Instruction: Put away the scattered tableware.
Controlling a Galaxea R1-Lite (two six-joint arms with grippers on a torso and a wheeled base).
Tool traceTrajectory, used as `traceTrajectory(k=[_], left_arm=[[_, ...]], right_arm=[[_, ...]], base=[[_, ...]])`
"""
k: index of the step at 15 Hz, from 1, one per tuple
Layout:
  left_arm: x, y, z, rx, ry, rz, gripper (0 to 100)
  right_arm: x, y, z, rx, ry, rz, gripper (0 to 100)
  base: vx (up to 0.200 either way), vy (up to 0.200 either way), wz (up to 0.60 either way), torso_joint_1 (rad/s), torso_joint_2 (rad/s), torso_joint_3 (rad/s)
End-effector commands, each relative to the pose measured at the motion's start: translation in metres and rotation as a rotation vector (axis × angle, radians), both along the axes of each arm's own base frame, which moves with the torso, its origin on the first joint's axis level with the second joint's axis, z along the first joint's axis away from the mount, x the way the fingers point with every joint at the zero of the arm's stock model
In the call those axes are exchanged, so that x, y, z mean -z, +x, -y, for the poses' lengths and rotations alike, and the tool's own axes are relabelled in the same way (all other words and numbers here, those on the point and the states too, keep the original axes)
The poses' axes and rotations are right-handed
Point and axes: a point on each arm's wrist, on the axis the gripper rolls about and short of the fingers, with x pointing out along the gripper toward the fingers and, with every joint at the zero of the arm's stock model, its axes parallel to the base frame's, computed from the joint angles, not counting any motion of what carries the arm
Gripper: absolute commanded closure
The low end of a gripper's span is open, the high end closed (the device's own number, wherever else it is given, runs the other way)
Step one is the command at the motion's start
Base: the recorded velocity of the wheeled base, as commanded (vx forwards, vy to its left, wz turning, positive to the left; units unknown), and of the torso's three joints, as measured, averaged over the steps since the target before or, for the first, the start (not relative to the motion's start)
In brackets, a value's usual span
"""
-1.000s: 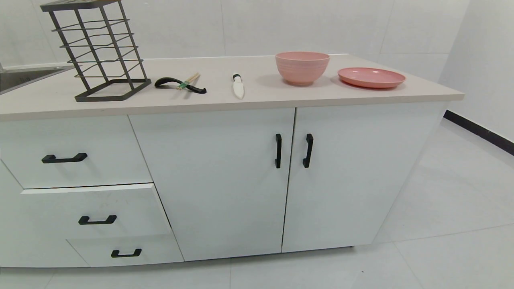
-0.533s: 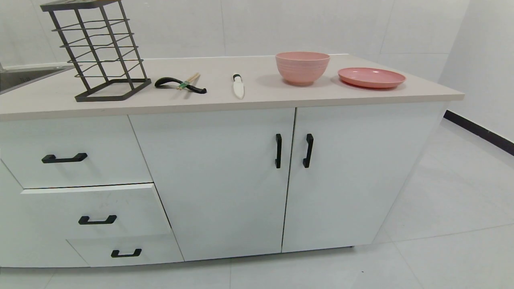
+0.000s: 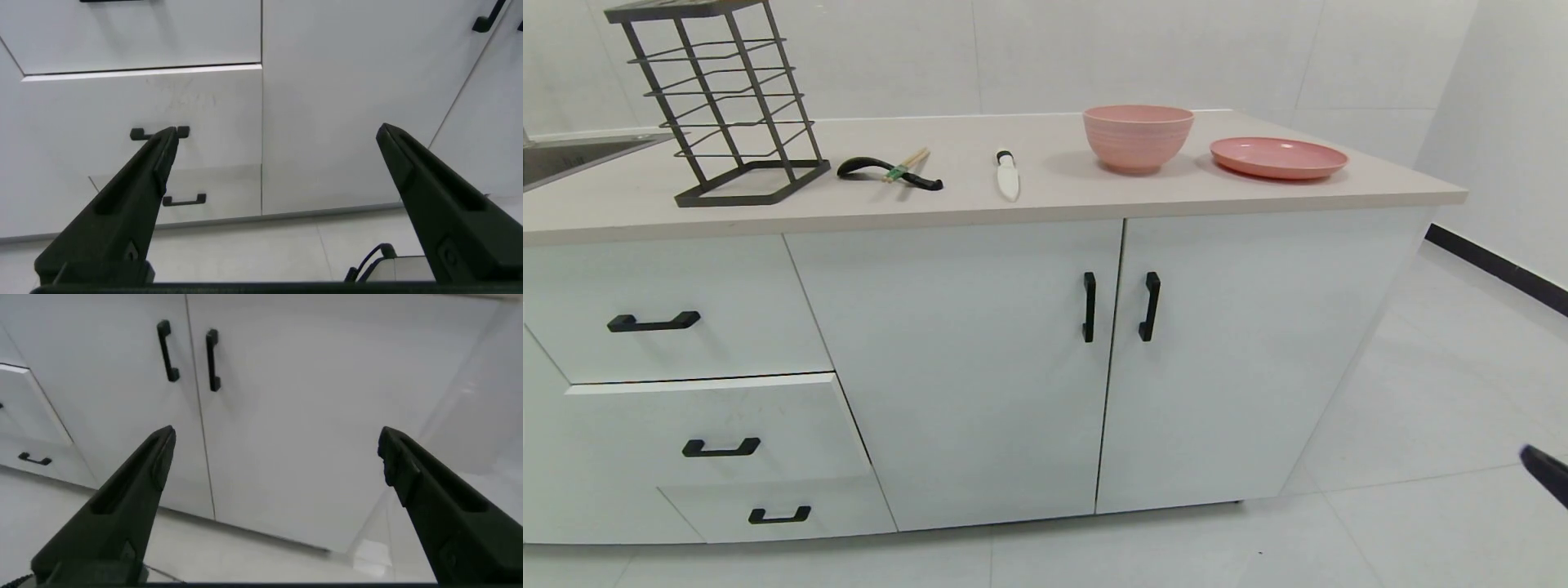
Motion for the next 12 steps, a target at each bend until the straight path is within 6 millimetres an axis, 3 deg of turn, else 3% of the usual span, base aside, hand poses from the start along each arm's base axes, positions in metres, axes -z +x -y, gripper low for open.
traceTrajectory(k=[1,7,12], left_arm=[[0.0,0.0,0.0,0.0,0.0,-0.001,0],[0.0,0.0,0.0,0.003,0.0,-0.001,0],[0.0,0.0,0.0,0.002,-0.001,-0.001,0]], right_arm=[[0.024,0.066,-0.012,-0.11,-0.01,-0.149,0],[0.049,0.15,-0.03,-0.373,-0.066,-0.085,0],[0.058,0.201,-0.064,-0.56,-0.079,-0.006,0]], base=[[0.0,0.0,0.0,0.0,0.0,0.0],[0.0,0.0,0.0,0.0,0.0,0.0],[0.0,0.0,0.0,0.0,0.0,0.0]])
